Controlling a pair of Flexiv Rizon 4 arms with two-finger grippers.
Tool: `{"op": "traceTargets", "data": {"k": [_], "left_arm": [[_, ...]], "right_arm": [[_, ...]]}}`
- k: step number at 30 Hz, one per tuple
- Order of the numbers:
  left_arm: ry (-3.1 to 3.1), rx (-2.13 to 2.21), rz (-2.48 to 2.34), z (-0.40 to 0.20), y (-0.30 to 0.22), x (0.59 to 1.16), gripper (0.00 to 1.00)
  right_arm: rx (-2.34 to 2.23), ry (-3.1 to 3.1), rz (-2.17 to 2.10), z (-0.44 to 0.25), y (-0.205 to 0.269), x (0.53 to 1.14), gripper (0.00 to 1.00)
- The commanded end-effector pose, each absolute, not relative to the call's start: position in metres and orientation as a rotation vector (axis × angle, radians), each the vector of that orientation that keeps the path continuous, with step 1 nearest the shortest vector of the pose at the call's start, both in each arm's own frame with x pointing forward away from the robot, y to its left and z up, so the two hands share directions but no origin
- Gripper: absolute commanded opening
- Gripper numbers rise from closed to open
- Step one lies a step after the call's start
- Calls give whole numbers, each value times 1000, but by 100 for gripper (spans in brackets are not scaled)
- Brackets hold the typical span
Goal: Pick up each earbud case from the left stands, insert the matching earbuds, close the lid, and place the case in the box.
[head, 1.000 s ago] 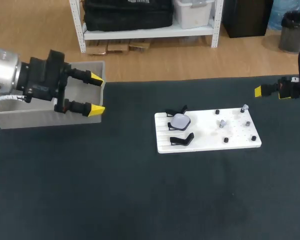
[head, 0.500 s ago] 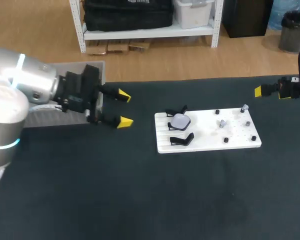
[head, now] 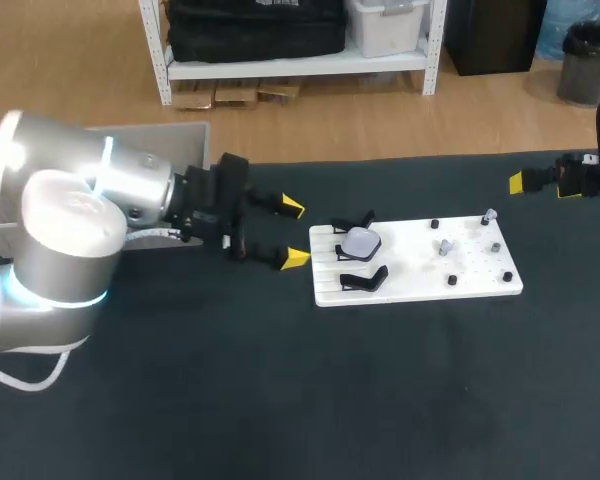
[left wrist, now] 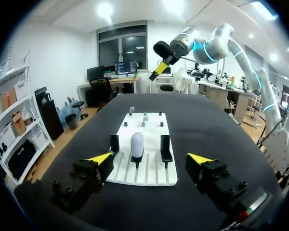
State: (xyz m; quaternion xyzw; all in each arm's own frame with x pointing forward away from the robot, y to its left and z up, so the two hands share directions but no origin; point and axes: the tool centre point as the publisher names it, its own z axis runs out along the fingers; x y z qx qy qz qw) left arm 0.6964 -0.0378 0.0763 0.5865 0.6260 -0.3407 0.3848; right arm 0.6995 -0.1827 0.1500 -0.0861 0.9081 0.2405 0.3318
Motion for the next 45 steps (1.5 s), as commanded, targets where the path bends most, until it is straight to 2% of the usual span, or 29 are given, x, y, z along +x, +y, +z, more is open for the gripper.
{"op": "traceTargets", "data": {"k": [1, 16, 45], "left_arm": [[1589, 1494, -869, 74, -39, 698, 100], [1578, 1524, -933, 65, -69, 708, 100], [1681, 1535, -852, 37, -83, 723, 100]], "right_arm": [[-229, 2372, 633, 149, -184, 700, 100], [-229, 2372, 633, 149, -184, 700, 100], [-229, 2372, 633, 149, -184, 700, 100]]}}
